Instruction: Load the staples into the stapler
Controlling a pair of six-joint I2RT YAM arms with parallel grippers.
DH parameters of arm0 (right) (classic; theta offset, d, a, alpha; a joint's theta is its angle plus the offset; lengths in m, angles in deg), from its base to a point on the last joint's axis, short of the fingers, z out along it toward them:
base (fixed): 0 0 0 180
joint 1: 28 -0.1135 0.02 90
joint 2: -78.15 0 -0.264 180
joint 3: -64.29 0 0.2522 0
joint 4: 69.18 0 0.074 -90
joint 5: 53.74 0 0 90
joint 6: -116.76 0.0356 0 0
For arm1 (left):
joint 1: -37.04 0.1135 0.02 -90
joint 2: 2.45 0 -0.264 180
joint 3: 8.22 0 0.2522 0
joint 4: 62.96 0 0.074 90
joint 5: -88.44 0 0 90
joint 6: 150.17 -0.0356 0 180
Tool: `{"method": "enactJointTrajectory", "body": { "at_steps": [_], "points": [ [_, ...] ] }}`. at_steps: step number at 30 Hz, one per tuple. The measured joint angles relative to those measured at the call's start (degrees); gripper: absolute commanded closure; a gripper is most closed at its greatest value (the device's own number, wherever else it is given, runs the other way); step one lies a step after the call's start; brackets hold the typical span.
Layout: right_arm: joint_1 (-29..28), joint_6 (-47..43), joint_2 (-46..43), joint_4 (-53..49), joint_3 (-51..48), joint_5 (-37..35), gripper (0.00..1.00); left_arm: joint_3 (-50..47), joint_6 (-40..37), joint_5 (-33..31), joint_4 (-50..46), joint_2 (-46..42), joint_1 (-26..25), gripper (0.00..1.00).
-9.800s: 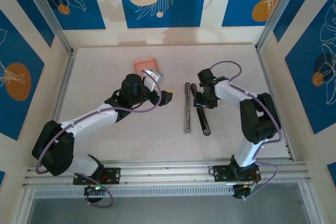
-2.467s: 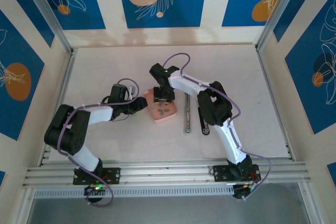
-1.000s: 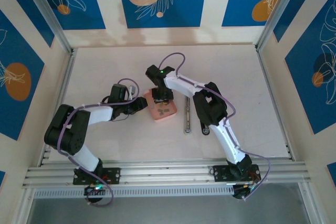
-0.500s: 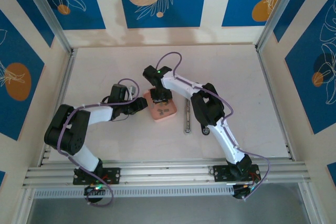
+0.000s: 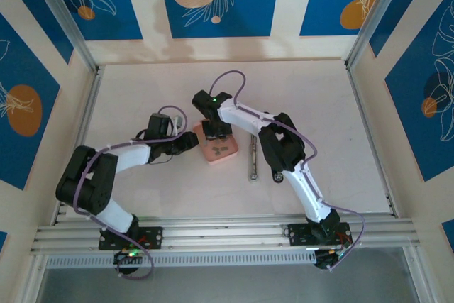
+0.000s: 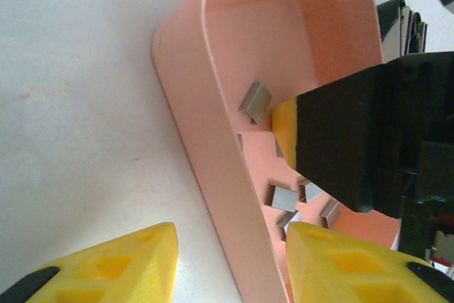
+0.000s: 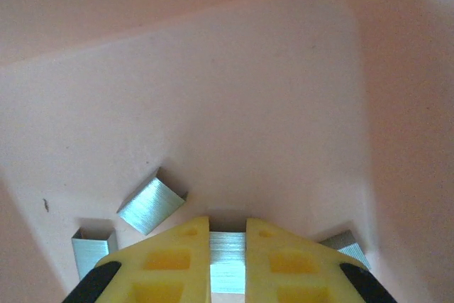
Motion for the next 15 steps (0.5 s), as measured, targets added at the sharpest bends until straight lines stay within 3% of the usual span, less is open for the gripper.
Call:
{"method": "enactJointTrajectory", "body": {
  "at_steps": [15],
  "points": [
    [-2.29, 0.24, -14.03, 12.26, -11.61, -4.66, 0.84, 0.17, -5.46, -3.69, -6.49, -13.75, 0.09, 0.46]
  ]
}}
